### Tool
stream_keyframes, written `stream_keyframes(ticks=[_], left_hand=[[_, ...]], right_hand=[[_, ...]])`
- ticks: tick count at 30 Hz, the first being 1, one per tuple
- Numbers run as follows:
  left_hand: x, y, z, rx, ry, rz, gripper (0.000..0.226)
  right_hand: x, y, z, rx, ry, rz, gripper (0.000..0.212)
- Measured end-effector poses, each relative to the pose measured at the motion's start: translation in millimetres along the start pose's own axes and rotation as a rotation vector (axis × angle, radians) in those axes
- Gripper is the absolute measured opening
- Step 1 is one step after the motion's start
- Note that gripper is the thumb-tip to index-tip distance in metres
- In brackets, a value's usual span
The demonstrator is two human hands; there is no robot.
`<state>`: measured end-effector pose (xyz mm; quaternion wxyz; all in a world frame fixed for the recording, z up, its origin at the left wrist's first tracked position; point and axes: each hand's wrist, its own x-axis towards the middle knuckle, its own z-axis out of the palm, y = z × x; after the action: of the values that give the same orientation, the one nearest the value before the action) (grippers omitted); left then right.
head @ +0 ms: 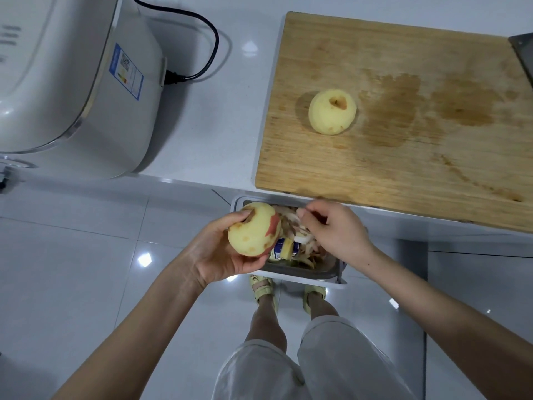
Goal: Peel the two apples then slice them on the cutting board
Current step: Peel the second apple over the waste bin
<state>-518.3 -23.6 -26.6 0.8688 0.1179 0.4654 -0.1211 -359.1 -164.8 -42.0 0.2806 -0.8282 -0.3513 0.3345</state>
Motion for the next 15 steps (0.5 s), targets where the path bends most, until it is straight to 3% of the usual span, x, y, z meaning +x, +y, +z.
stream_keyframes(ticks=[3, 6, 10, 15], left_hand=[[3, -3, 5, -0.025, 0.041, -0.024, 0.051], [4, -7, 15, 0.02, 0.062, -0.002, 0.03], [7, -11, 23, 0.088, 0.092, 0.004, 0.022], [4, -9, 21, 0.051, 0.088, -0.035, 0.029]], right_hand=[[-2, -13, 0, -0.128, 0.347, -0.449, 0.023], [2, -24, 7, -0.349, 0.475, -0.748, 0.02], [3, -35, 8, -0.454, 0.576, -0.878, 0.026], [4, -24, -1, -0.39, 0.527, -0.82, 0.024]])
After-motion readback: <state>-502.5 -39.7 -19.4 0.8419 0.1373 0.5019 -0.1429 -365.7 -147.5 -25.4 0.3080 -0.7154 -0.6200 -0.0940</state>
